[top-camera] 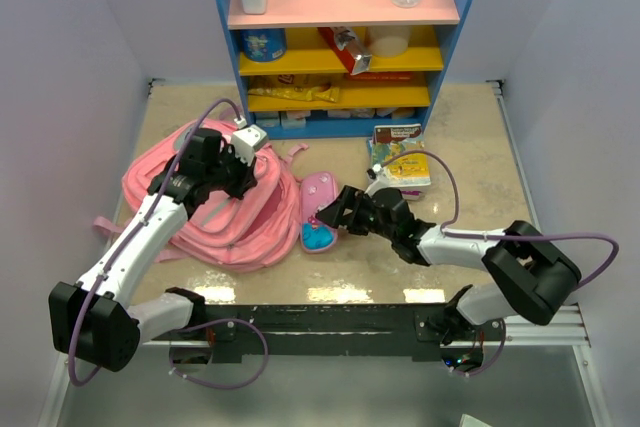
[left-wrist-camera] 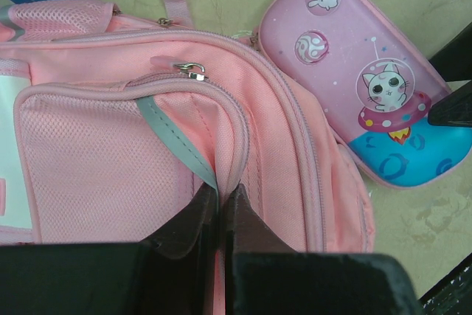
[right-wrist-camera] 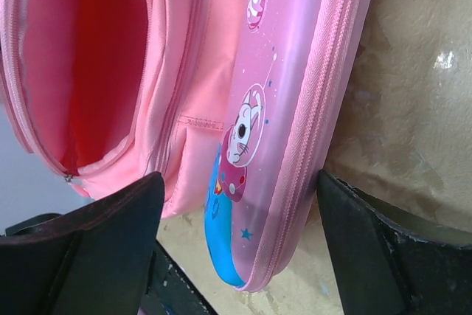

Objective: Pack the student bag
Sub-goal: Pick up the stationery from the center of the board.

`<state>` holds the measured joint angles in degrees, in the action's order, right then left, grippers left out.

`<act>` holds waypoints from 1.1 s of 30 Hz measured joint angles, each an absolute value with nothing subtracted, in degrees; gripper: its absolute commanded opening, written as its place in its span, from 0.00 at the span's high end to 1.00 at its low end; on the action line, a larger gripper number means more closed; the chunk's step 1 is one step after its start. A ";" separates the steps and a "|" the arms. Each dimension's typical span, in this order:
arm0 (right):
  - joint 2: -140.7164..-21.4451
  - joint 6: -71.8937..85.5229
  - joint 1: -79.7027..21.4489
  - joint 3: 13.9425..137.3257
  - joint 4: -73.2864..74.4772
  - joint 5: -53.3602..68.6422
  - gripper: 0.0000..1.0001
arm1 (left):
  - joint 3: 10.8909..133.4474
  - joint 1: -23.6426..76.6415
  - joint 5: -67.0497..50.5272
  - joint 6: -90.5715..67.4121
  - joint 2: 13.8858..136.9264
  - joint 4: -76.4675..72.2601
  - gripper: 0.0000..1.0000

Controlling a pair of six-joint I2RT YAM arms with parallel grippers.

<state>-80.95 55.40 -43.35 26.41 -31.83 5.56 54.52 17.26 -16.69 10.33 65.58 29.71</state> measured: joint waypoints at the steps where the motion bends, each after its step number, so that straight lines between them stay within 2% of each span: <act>1: -80.95 55.09 -43.38 26.94 -31.22 5.54 0.13 | 54.52 17.26 -16.69 10.33 65.58 29.71 1.00; 20: -84.14 53.52 -44.14 30.63 -31.97 5.54 0.15 | 54.50 17.04 -15.38 10.33 65.58 29.71 1.00; 33: -83.74 50.48 -49.06 38.68 -29.63 6.07 0.14 | 54.50 17.10 -17.67 10.09 65.63 29.45 1.00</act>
